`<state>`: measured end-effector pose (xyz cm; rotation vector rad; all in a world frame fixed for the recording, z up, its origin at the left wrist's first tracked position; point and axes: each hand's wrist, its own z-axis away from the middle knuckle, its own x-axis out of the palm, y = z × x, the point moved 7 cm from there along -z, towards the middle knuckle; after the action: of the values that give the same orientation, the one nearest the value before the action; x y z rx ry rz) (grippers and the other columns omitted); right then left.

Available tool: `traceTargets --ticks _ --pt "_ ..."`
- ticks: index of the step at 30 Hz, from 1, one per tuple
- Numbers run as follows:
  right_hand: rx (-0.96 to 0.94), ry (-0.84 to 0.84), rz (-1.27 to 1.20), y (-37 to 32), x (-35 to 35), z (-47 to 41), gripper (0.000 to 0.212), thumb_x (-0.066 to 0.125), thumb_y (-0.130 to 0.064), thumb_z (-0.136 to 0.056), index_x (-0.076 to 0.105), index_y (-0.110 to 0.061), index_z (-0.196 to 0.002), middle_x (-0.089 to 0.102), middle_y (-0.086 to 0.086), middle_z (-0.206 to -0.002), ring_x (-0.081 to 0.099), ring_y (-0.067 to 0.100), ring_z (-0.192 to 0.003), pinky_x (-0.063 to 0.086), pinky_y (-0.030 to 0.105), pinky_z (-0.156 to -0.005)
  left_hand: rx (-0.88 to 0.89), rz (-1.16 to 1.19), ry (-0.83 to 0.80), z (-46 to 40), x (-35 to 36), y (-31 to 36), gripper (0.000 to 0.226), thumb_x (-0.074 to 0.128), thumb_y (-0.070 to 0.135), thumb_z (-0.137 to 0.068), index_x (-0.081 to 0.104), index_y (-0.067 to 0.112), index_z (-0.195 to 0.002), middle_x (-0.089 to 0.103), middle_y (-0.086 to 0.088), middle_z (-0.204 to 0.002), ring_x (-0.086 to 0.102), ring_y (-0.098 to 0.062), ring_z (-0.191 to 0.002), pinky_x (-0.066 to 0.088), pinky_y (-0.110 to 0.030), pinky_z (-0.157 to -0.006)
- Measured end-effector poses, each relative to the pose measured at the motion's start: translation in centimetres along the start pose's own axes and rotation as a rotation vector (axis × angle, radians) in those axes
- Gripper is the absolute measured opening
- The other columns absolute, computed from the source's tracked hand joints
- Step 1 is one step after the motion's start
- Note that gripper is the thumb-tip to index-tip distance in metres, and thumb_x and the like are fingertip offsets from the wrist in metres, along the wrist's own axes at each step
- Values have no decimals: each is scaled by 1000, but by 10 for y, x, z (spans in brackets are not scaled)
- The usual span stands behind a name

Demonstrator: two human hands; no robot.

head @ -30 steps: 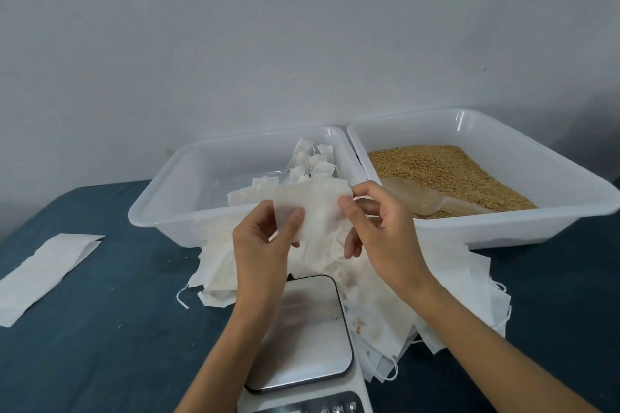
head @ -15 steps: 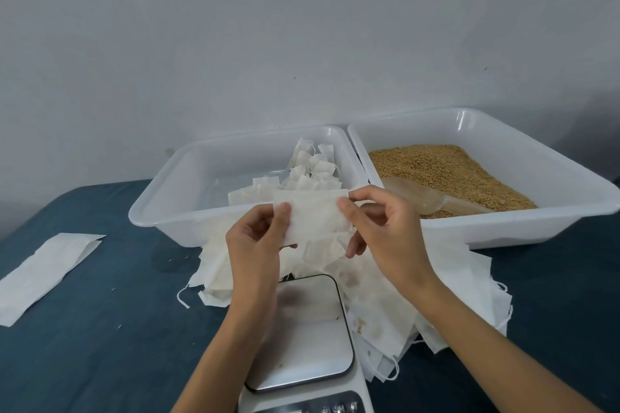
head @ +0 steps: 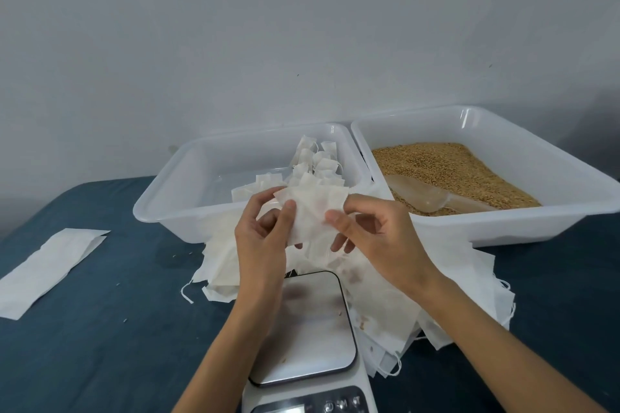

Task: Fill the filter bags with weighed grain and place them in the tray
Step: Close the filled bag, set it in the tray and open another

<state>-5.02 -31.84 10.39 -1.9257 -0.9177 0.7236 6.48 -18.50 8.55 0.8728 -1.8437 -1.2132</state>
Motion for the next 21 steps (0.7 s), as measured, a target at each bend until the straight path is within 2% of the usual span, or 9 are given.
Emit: traceTargets --ticks 3,5,7,9,10,13,16,19,21 --pt "-1 46 -24 0 -2 0 29 65 -42 -97 64 -24 -75 68 5 -72 73 28 -56 49 41 -49 17 -21 21 0 -3 1 14 63 18 -104 70 27 -112 74 -12 -78 63 -18 -66 55 -27 -58" --pt "-10 70 -25 -3 -4 0 27 62 -41 -99 63 -28 -76 71 -1 -73 72 28 -54 48 38 -47 21 -24 22 -1 -4 1 15 63 19 -104 71 27 -112 73 -12 -77 62 -18 -67 54 -28 -59" --pt "-27 48 -16 -5 -3 0 35 64 -44 -97 62 -16 -76 63 -3 -66 74 25 -58 49 38 -48 14 -18 6 0 -3 1 15 63 19 -104 71 28 -113 73 -12 -76 59 -19 -64 53 -29 -60" --pt "-30 6 18 -6 1 0 48 67 -45 -95 61 -1 -78 61 9 -68 75 23 -65 52 44 -52 5 -14 -13 1 -1 1 17 62 18 -105 70 29 -113 74 -13 -77 59 -20 -63 52 -28 -59" --pt "-31 1 25 -6 1 1 48 68 -43 -95 59 0 -74 58 10 -65 75 23 -66 52 43 -52 3 -15 -18 1 -1 1 18 61 17 -105 70 30 -113 74 -13 -77 59 -20 -63 52 -28 -59" --pt "-32 50 16 -6 -2 2 45 65 -34 -98 43 -20 -62 40 -4 -54 74 23 -58 46 36 -44 5 -18 -7 0 -3 1 18 62 19 -104 70 32 -114 71 -13 -75 57 -21 -64 50 -32 -62" --pt "-32 79 15 -5 -5 2 47 63 -38 -99 39 -19 -64 37 6 -53 72 25 -53 37 46 -41 15 -27 1 0 -4 1 18 63 20 -104 71 33 -113 68 -10 -69 54 -18 -60 50 -32 -61" --pt "-28 101 -19 -6 -9 1 48 64 -43 -97 46 -10 -67 47 19 -55 71 27 -51 42 37 -40 42 -80 61 -1 -7 3 17 63 19 -104 71 33 -109 59 -2 -61 50 -13 -58 47 -31 -64" --pt "-33 119 18 -9 -14 -1 46 65 -41 -98 51 -8 -68 54 19 -54 70 26 -48 42 31 -40 155 -171 82 0 -8 18 16 66 20 -102 69 33 -110 59 5 -68 56 -10 -65 47 -29 -72"
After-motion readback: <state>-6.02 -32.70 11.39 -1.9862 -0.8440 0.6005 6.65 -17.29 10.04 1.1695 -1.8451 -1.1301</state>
